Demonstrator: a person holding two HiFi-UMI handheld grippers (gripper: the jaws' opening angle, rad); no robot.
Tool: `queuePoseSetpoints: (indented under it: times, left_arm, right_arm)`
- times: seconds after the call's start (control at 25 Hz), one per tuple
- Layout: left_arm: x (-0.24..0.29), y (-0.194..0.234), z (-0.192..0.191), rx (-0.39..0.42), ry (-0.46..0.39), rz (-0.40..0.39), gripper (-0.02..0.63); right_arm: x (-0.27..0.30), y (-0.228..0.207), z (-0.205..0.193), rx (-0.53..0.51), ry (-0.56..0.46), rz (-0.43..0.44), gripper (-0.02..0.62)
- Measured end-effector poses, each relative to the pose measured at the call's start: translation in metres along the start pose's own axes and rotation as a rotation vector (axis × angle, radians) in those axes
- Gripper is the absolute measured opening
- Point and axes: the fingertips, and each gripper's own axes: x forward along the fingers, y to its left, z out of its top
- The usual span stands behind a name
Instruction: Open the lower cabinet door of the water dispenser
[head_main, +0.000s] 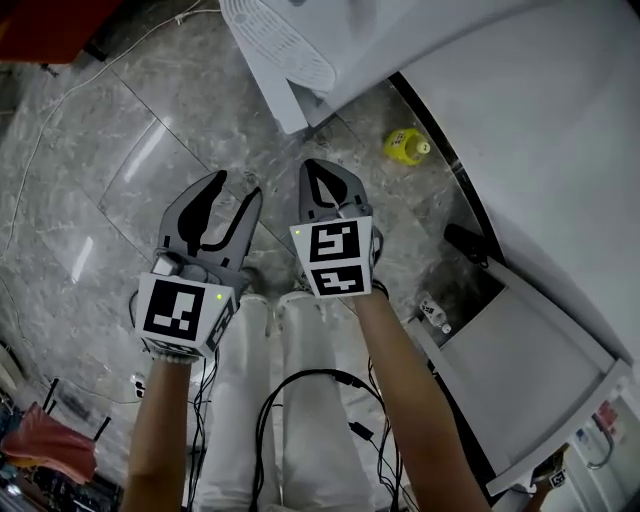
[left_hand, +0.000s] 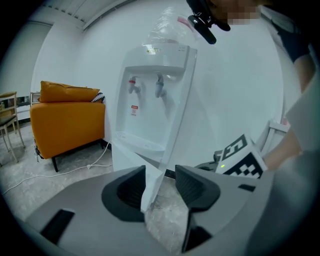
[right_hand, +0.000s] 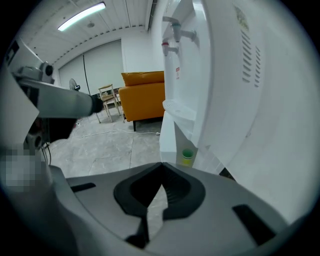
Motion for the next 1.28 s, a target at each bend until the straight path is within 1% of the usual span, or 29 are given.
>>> queuePoseSetpoints:
  times: [0.12, 0.2, 0.32, 0.52, 0.68, 0.88, 1.04, 1.2, 1.28]
  left_arm:
    - [0.021, -0.005, -0.005, 0.001, 0.006, 0.007, 0.193]
    - [0.034, -0.005, -0.009, -0.014, 0.010, 0.019, 0.203]
    - [0.053, -0.002, -0.011, -0.035, 0.014, 0.049, 0.209]
    - [0.084, 0.011, -0.015, -0.038, 0.041, 0.105, 0.227]
    - [0.107, 0.009, -0.021, -0.029, 0.074, 0.136, 0.250]
    - [0.130, 0.006, -0.037, -0.036, 0.130, 0.182, 0.268]
    - [0.142, 0.015, -0.046, -0.072, 0.173, 0.234, 0.273]
    - [0.151, 0.016, -0.055, -0.089, 0.211, 0.256, 0.275]
    - [0.151, 0.020, -0.060, -0.111, 0.225, 0.275, 0.273]
  right_arm:
    - [-0.024, -0.008, 0.005, 0.031, -0.032, -0.006, 0.005]
    - [-0.040, -0.011, 0.007, 0.040, -0.048, 0.002, 0.005]
    - [-0.062, -0.014, 0.011, 0.033, -0.065, 0.016, 0.005]
    - [-0.083, -0.019, 0.022, 0.019, -0.090, 0.025, 0.005]
    - [-0.095, -0.026, 0.032, 0.002, -0.111, 0.037, 0.005]
    - [-0.102, -0.036, 0.033, 0.001, -0.109, 0.040, 0.005]
    - [-0.102, -0.040, 0.032, 0.006, -0.097, 0.041, 0.005]
    - [-0.103, -0.042, 0.030, 0.014, -0.095, 0.043, 0.005]
    - [-0.103, -0.043, 0.030, 0.017, -0.096, 0.043, 0.005]
